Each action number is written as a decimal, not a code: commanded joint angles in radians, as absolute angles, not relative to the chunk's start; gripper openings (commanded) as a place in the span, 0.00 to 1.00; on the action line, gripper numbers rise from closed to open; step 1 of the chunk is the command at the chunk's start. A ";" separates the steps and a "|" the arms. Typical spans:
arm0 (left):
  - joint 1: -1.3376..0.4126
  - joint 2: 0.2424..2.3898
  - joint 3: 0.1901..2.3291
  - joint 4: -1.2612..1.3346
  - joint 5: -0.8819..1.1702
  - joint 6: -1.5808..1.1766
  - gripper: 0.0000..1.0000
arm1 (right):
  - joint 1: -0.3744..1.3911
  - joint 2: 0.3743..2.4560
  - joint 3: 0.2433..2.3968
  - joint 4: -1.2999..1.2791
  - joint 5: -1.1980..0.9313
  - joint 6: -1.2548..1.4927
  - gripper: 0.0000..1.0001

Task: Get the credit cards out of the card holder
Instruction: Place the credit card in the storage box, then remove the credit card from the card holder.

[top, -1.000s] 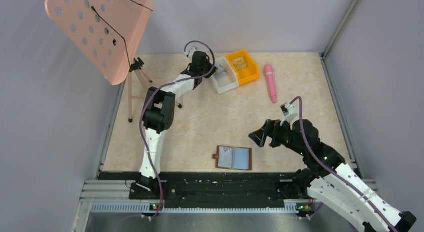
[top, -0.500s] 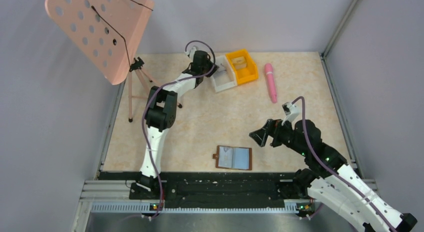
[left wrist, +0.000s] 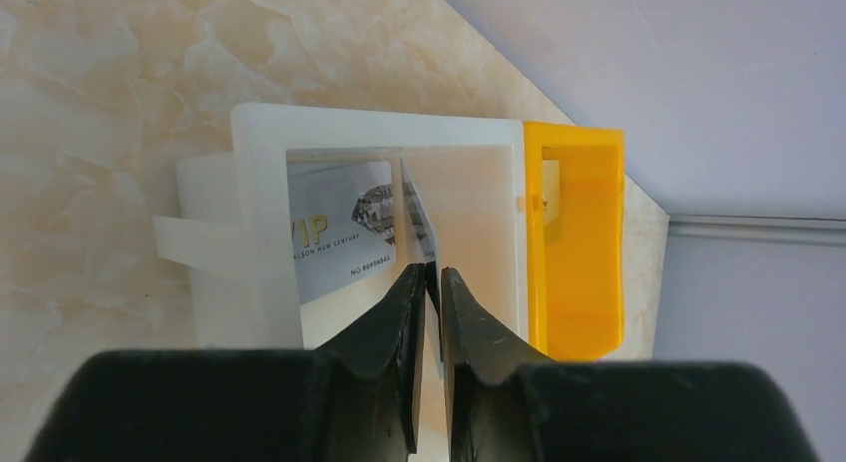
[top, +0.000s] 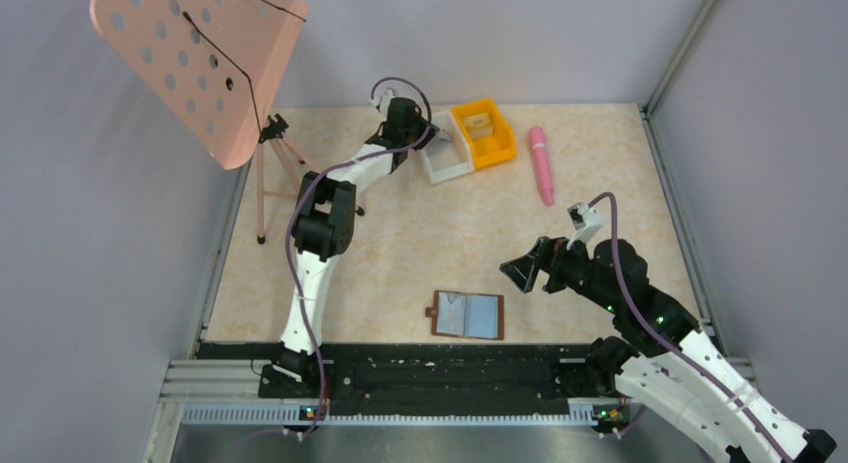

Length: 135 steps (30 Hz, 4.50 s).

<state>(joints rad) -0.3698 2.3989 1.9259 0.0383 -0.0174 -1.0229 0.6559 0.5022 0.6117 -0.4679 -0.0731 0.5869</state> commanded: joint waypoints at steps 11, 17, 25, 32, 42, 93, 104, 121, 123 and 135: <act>-0.361 2.411 2.006 0.038 -0.073 -0.934 0.00 | 0.649 0.520 0.687 -0.449 -0.088 0.584 0.95; -0.362 2.413 2.013 0.037 -0.078 -0.893 0.00 | 0.649 0.544 0.688 -0.439 -0.100 0.581 0.95; -0.367 2.345 2.012 -0.035 -0.031 -0.779 0.06 | 0.649 0.571 0.670 -0.423 -0.091 0.588 0.95; -0.415 2.193 1.946 -0.137 0.100 -0.651 0.14 | 0.649 0.598 0.644 -0.455 -0.029 0.657 0.92; -0.514 1.922 1.730 -0.304 0.203 -0.601 0.50 | 0.649 0.578 0.537 -0.465 -0.014 0.801 0.84; -0.766 1.341 0.560 0.032 0.388 -0.853 0.32 | 0.992 1.112 0.369 0.205 -0.040 0.983 0.48; -0.808 1.397 0.519 0.150 0.419 -0.918 0.02 | 0.963 1.127 0.332 0.065 0.079 0.908 0.47; -0.810 1.342 0.530 0.014 0.313 -0.892 0.13 | 0.869 0.963 0.372 -0.134 0.083 0.826 0.43; -0.809 1.337 0.526 0.015 0.312 -0.893 0.13 | 0.886 0.955 0.407 -0.157 0.093 0.844 0.46; -0.807 1.289 0.492 -0.010 0.280 -0.925 0.12 | 1.094 1.187 0.580 -0.175 0.246 0.988 0.63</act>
<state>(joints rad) -0.8062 1.3430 0.4999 0.0097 0.3187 -0.9154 1.0283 1.1015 0.5098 -0.1696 0.1692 0.9291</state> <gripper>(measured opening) 0.119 0.624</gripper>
